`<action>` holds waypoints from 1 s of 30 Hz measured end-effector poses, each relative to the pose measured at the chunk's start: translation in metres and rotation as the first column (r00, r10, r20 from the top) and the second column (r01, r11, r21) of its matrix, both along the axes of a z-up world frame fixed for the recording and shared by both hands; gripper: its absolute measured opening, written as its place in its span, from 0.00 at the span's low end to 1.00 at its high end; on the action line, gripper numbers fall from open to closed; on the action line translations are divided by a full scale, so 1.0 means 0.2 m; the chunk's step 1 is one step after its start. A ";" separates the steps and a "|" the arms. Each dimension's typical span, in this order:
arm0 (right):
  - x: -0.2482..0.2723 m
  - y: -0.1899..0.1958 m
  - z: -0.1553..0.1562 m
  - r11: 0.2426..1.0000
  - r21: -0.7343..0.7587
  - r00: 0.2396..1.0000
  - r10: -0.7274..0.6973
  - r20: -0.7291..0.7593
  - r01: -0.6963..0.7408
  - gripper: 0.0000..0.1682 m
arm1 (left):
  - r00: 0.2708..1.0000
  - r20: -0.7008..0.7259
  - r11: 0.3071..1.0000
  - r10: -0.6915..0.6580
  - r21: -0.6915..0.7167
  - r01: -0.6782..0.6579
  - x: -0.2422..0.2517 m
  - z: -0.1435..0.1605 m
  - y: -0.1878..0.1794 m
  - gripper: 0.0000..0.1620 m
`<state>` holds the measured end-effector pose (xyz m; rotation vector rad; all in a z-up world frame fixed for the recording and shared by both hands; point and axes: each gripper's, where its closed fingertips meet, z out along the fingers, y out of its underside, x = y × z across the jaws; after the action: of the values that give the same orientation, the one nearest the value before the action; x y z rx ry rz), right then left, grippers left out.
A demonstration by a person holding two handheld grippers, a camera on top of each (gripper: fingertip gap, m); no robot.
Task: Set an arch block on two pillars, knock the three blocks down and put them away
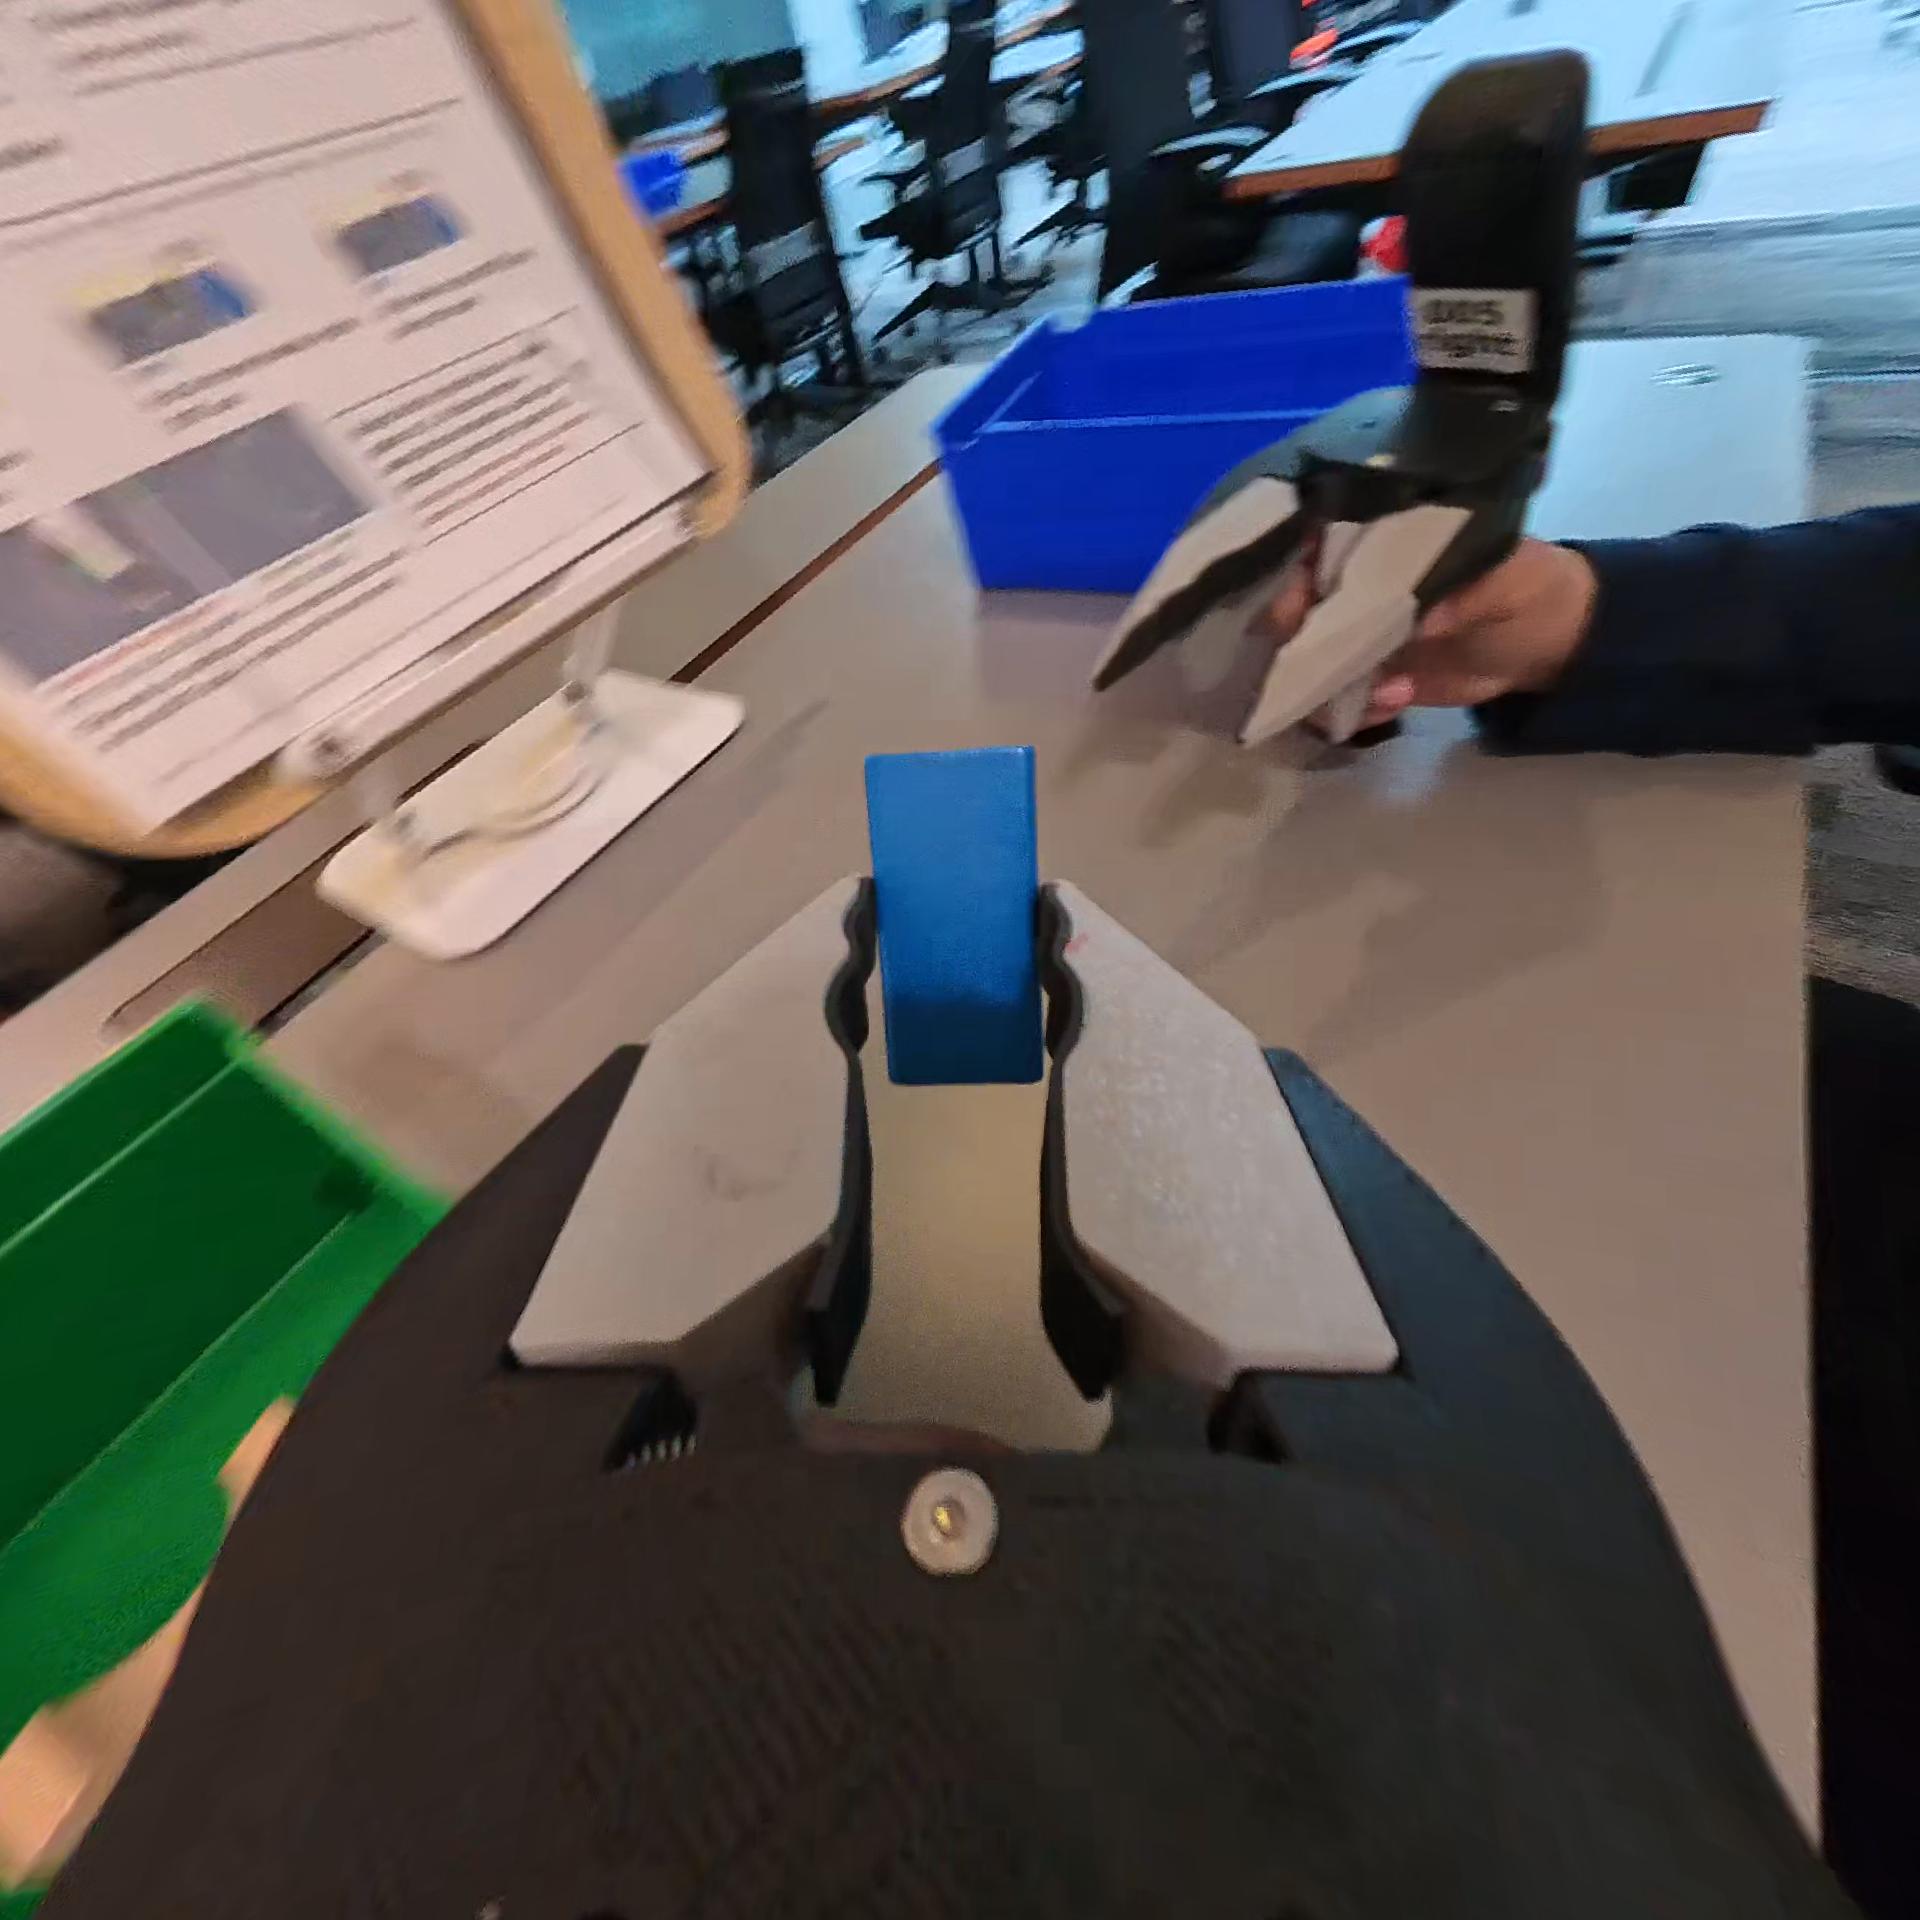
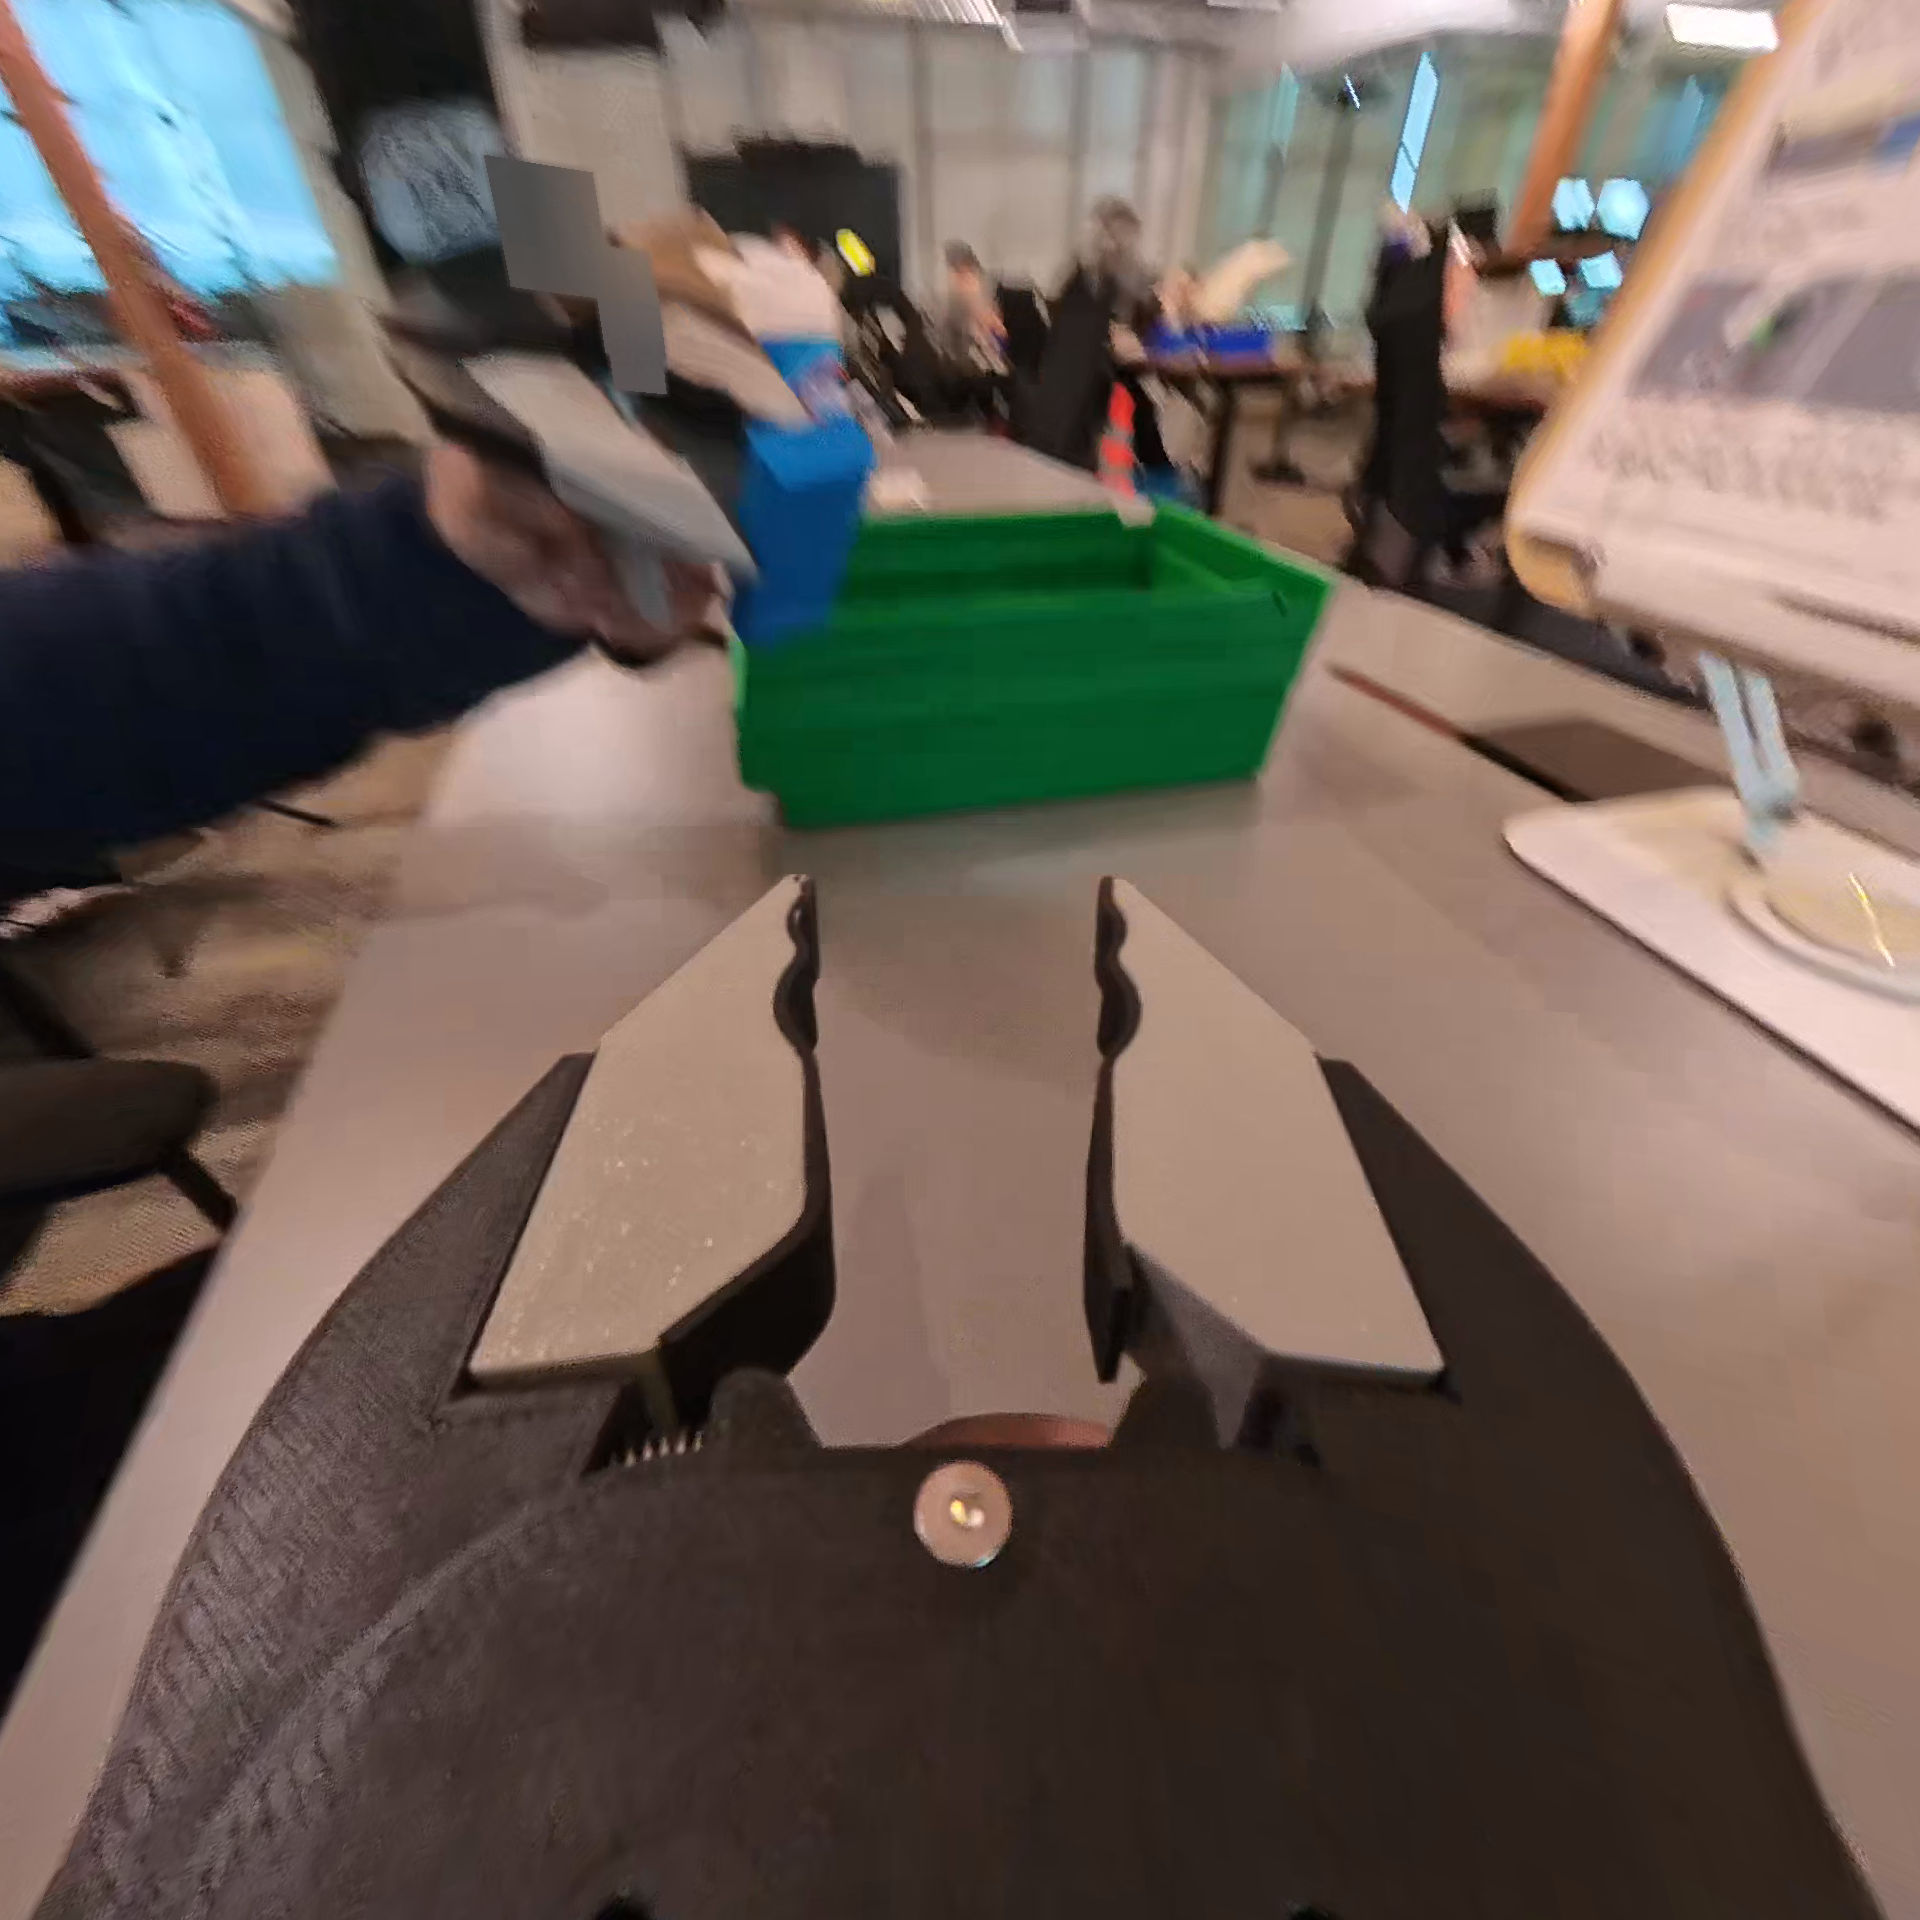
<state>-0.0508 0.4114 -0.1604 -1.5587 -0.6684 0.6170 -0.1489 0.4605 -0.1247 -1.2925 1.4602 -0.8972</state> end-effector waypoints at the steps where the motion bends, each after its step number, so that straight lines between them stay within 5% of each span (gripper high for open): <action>1: -0.02 -0.05 0.06 0.998 0.042 0.998 0.046 -0.035 -0.045 0.29 | 0.998 0.023 0.999 -0.053 0.004 0.053 0.06 -0.01 -0.08 0.18; 6: -0.07 -0.21 0.21 0.969 0.121 0.964 0.229 -0.137 -0.213 0.25 | 0.957 0.149 0.964 -0.249 -0.060 0.260 0.33 -0.07 -0.35 0.18; 14: -0.09 -0.15 0.08 0.980 0.018 0.977 0.199 -0.080 -0.199 0.19 | 0.896 0.273 0.901 -0.349 -0.164 0.401 0.49 -0.16 -0.45 0.18; 24: -0.02 -0.07 -0.08 0.988 -0.077 0.989 0.136 0.062 -0.132 0.18 | 0.959 0.158 0.952 -0.237 -0.161 0.262 0.52 -0.31 -0.35 0.19; 27: 0.05 -0.04 -0.16 0.986 -0.132 0.985 0.117 0.125 -0.100 0.18 | 0.970 0.090 0.938 -0.226 -0.248 0.242 0.51 -0.38 -0.32 0.35; 30: 0.14 0.00 -0.23 0.988 -0.143 0.974 0.080 0.211 -0.050 0.18 | 0.978 0.107 0.929 -0.179 -0.310 0.204 0.51 -0.37 -0.27 0.37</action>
<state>-0.0220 0.4112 -0.2064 -1.7539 -0.8584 0.5560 -0.0475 0.4066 -0.1977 -1.3443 1.4385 -1.3446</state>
